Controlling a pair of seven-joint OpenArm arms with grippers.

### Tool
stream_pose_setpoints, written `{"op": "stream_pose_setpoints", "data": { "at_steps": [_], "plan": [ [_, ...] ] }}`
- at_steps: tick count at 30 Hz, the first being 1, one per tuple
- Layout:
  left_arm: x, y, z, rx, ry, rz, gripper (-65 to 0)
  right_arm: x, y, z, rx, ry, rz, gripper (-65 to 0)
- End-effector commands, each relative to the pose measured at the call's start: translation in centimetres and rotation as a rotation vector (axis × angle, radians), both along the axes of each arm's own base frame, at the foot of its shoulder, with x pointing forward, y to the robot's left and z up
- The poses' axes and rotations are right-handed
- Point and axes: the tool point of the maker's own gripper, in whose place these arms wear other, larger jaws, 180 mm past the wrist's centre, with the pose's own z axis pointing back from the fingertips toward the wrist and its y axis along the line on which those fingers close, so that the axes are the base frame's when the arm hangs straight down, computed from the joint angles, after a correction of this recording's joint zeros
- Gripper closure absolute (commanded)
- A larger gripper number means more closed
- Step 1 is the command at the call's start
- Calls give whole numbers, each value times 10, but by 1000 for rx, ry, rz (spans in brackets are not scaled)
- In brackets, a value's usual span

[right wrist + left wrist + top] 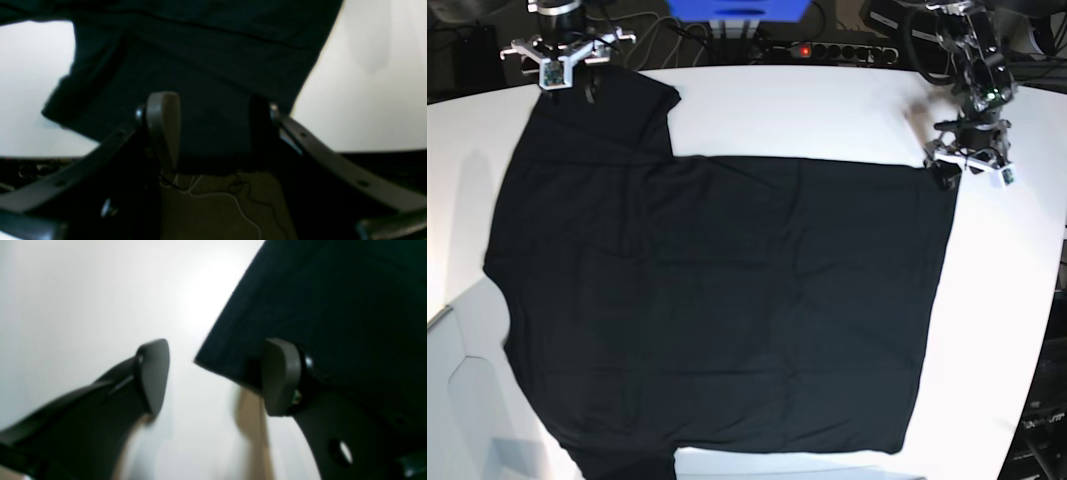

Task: Fold the T-shirt properly
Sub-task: 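Lower both grippers to the shoulder corners of the black T-shirt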

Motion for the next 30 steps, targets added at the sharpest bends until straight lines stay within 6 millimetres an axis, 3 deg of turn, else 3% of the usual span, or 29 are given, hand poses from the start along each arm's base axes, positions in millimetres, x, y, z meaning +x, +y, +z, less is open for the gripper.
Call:
{"op": "stream_pose_setpoints", "data": {
  "at_steps": [1,7,12,17,20,25,28,30],
  "plan": [
    [6,6,9,20,-30,-4,-416,2,0,7,-4,-26,9,-337],
    [7,4,8,12,-30,-12,-406,9,0,10,-4,-46,9,-337],
    [2,6,-3,-5,-5,2,-282,12,-1,11,-6,-57,8,-337],
    [1,6,-5,-7,-1,3,-231,18,-1,12,-6,-71,7,-338],
    [6,-8,-7,-20,-3,-60,-147,19,-1,12,-6,-74,7,-338],
    [13,-15,-3,-27,-23,-96,-74,19,-1,12,-6,-74,7,-337],
    [11,-14,-4,-26,-21,-94,0,19,-12,14,-31,-76,-13,-340],
    [12,-13,-1,-21,-27,-93,-5,18,-21,16,-50,-78,-31,-340]
  ]
}}
